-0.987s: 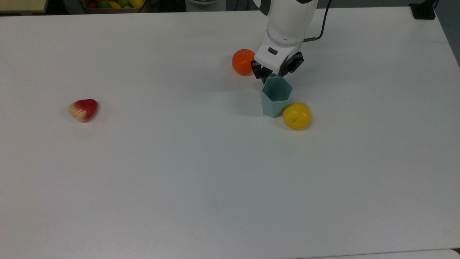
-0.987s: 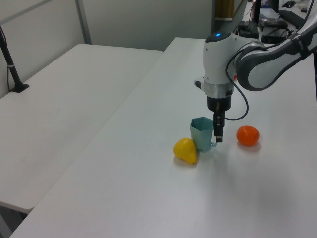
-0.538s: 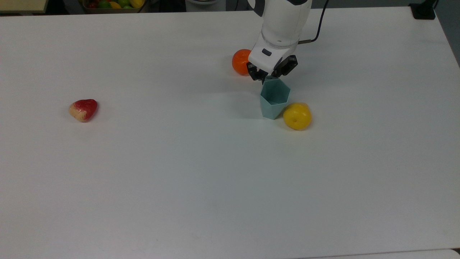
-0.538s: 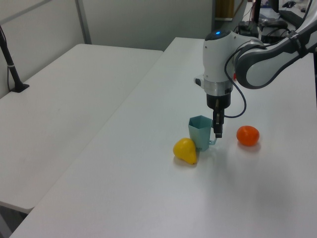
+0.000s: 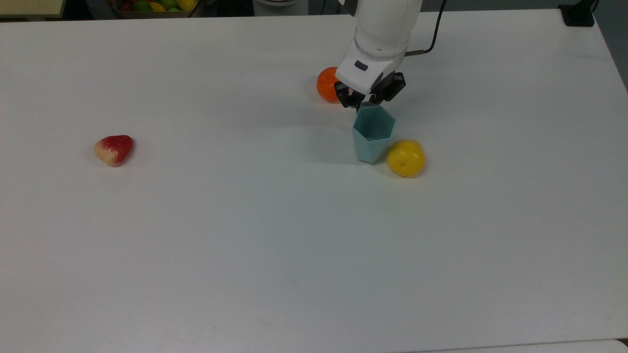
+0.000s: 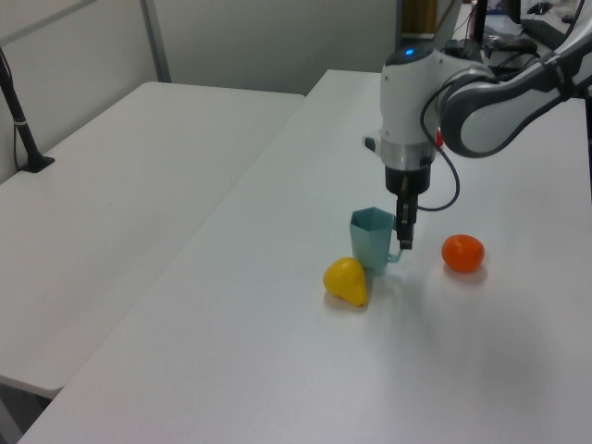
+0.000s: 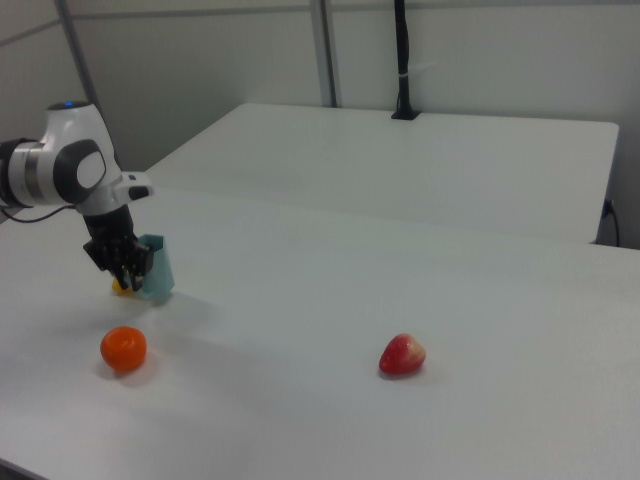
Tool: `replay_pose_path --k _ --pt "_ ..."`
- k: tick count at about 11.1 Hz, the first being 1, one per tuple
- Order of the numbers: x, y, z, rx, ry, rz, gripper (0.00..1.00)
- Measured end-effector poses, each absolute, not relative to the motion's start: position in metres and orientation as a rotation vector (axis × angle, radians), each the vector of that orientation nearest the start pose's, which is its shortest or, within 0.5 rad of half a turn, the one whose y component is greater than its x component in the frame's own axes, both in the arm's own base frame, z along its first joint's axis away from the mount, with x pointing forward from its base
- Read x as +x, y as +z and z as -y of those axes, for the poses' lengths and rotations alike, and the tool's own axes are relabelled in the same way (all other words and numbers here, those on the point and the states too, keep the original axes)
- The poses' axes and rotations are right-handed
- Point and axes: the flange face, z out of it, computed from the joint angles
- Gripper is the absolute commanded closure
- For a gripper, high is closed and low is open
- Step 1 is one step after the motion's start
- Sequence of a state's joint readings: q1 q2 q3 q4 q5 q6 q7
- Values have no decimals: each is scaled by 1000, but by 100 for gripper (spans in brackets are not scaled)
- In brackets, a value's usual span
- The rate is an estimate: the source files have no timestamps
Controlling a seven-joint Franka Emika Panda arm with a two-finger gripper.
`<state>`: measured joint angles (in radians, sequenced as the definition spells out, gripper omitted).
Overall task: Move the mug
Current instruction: 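Carry the teal mug away from the yellow pear toward the apple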
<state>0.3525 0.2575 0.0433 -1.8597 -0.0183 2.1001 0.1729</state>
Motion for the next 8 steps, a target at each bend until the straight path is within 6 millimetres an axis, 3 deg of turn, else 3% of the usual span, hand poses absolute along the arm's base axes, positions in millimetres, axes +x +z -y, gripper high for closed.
replay_pose_path --k 3,5,8 --pt "582 432 -187 -3126 -103 233 100" --pt "592 452 -123 -3142 -132 93 100" --pt "600 458 -4 -3161 -100 -50 100"
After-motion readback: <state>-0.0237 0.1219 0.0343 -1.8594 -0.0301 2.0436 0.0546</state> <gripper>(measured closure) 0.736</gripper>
